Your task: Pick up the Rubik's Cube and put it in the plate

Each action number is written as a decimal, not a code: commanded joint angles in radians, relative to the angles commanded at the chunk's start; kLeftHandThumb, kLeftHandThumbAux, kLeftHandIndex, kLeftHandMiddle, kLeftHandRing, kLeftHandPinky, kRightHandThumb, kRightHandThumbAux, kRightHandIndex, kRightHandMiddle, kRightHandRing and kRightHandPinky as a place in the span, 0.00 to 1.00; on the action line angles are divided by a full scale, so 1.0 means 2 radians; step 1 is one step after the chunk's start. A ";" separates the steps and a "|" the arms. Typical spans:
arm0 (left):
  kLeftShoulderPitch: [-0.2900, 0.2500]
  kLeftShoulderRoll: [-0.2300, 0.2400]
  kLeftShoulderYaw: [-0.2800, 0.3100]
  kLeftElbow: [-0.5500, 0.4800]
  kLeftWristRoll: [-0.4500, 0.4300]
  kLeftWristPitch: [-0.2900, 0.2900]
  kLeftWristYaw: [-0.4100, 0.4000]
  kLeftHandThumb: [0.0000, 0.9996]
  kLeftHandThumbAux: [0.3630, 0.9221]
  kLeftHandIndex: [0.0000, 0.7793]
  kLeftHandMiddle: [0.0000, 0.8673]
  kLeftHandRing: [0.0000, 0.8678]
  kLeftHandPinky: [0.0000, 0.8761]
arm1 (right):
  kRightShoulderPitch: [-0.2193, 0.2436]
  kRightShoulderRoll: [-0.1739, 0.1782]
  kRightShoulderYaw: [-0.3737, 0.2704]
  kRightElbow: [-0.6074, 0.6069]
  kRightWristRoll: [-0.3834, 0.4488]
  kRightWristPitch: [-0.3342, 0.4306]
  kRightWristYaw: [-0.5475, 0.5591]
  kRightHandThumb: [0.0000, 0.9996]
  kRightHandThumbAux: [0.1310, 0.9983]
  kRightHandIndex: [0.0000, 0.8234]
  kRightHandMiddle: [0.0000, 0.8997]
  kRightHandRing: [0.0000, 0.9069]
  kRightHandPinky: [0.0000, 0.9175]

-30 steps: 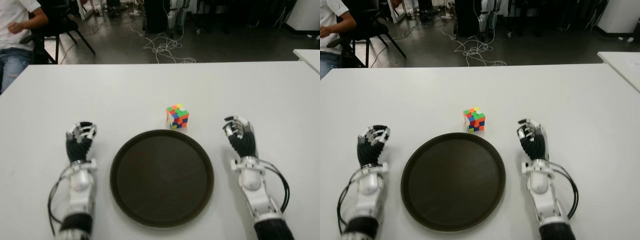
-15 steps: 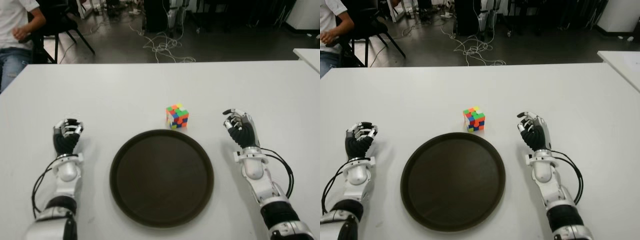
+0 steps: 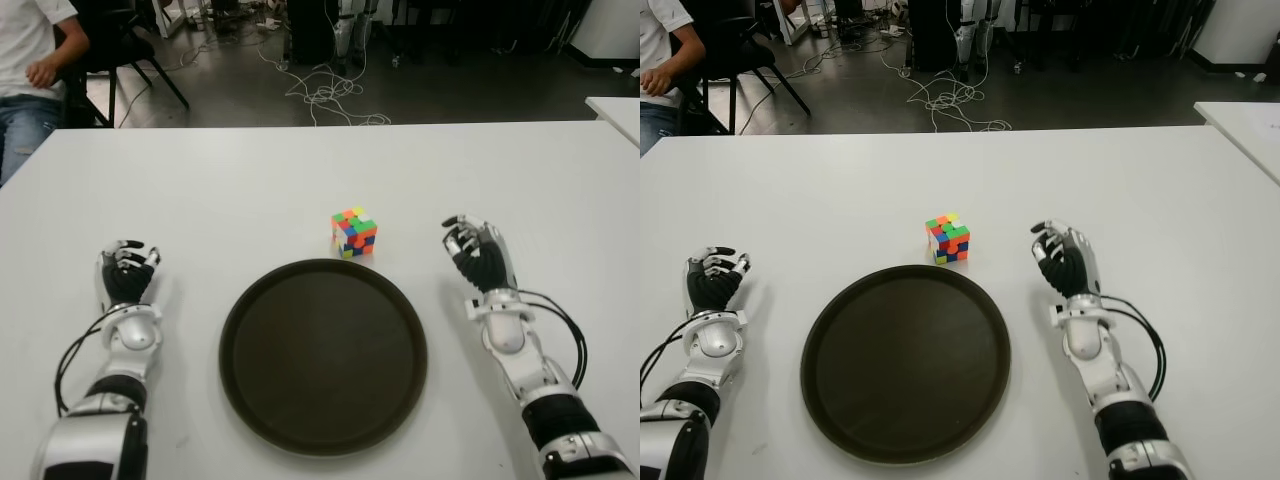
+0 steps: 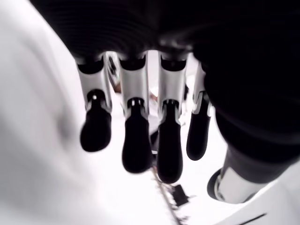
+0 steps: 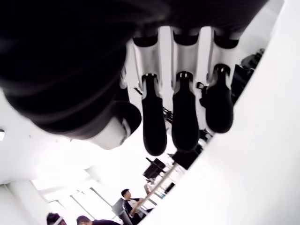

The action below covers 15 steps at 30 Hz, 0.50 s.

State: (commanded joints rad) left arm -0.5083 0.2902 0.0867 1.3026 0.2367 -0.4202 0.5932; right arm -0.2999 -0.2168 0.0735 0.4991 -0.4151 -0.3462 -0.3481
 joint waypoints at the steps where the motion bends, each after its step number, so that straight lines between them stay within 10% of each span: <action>1: -0.001 0.000 -0.004 0.000 0.003 0.004 0.003 0.70 0.63 0.54 0.62 0.68 0.69 | 0.000 0.000 0.001 -0.016 -0.004 0.009 0.001 0.71 0.69 0.51 0.60 0.63 0.65; 15: -0.012 -0.002 -0.046 0.003 0.037 0.055 0.022 0.69 0.63 0.53 0.47 0.51 0.55 | -0.044 -0.023 0.022 -0.050 -0.027 0.061 0.063 0.82 0.66 0.45 0.53 0.45 0.46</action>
State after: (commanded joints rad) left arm -0.5314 0.2870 -0.0059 1.3077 0.3105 -0.3096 0.6381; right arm -0.3877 -0.2636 0.1171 0.3993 -0.4684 -0.2238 -0.2218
